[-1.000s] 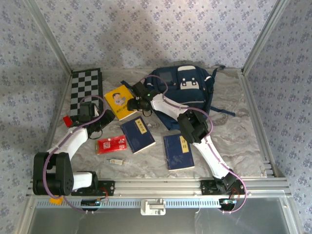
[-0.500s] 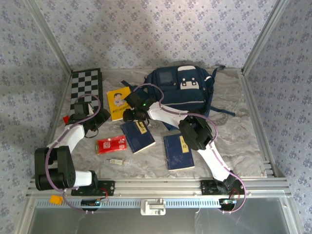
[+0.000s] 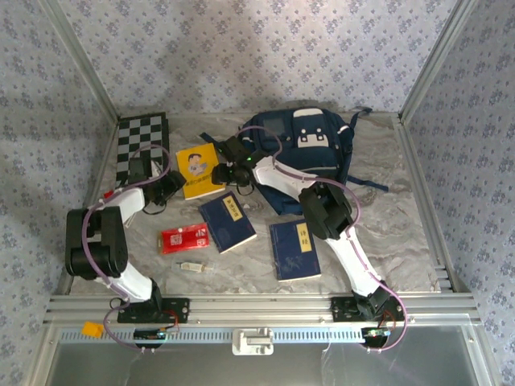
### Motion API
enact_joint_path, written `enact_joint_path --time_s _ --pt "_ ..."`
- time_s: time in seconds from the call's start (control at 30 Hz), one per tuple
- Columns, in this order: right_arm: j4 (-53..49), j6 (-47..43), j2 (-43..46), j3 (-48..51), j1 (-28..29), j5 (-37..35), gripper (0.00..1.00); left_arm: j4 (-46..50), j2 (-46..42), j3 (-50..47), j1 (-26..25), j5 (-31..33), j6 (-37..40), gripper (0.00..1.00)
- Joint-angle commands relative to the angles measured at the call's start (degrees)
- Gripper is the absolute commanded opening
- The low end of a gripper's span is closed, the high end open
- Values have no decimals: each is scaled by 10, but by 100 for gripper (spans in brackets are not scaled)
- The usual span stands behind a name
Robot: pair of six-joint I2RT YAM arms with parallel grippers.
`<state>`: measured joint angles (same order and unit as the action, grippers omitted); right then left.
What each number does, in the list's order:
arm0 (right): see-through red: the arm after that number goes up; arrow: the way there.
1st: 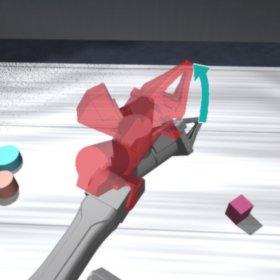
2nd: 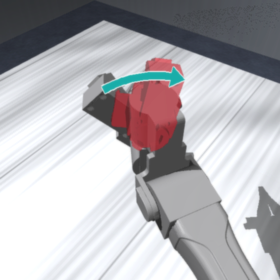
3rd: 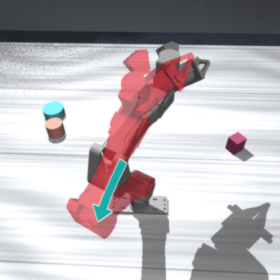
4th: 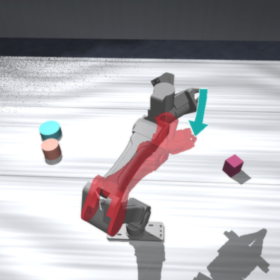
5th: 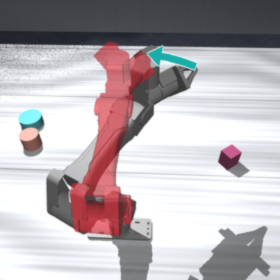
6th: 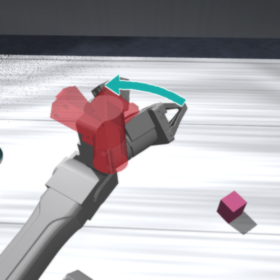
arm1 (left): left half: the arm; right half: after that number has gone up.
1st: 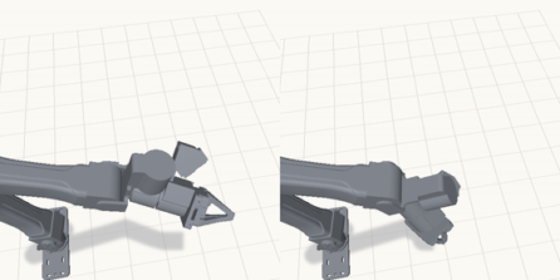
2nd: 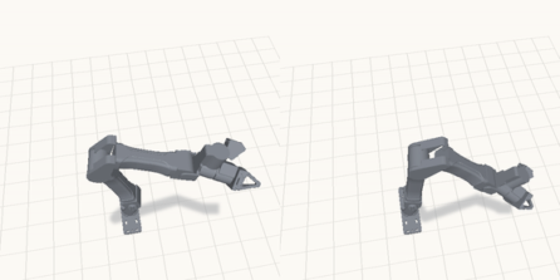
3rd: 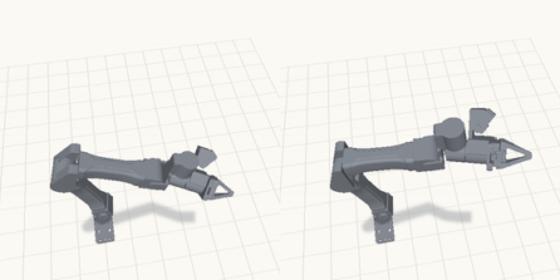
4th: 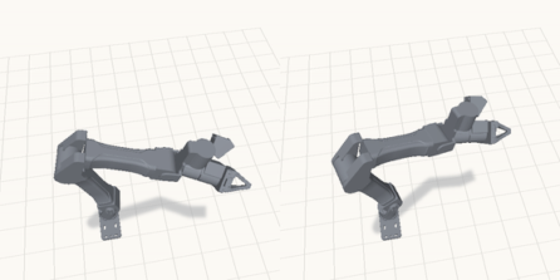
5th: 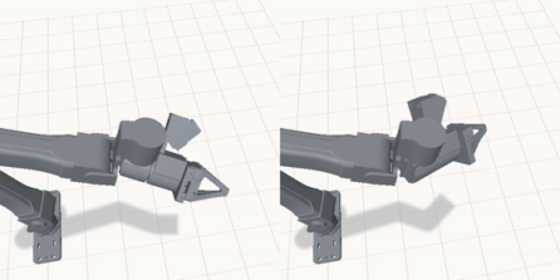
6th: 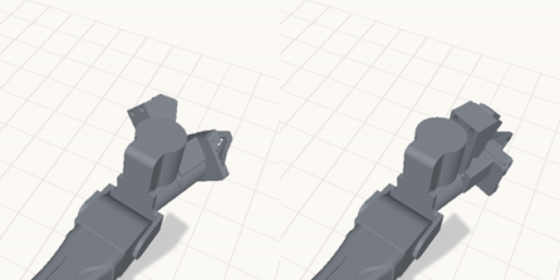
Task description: Pack books, pencil case, and school supplies into a backpack
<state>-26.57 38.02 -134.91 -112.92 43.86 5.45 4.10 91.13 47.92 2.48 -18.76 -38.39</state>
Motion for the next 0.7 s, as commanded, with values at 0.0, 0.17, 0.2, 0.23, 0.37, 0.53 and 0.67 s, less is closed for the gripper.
enact_joint_path --time_s 0.0,0.17,0.2,0.23,0.37,0.53,0.67 --pt "-19 -15 -27 -35 -1 18 62 -17 16 22 -7 -16 14 64" --pt "-33 -15 -57 -73 -4 40 63 -15 44 40 -27 -26 22 61" --pt "-35 -15 -62 -79 -4 44 64 -15 49 42 -31 -25 22 61" --pt "-40 -15 -67 -85 -4 46 64 -15 52 43 -31 -23 20 61" --pt "-54 -15 -79 -97 -8 52 66 -14 69 46 -33 -26 22 59" --pt "-63 -15 -100 -126 -8 65 69 -15 79 40 -34 -21 22 57" --pt "-67 -37 -112 -147 -4 74 70 -11 86 38 -36 -21 24 56"
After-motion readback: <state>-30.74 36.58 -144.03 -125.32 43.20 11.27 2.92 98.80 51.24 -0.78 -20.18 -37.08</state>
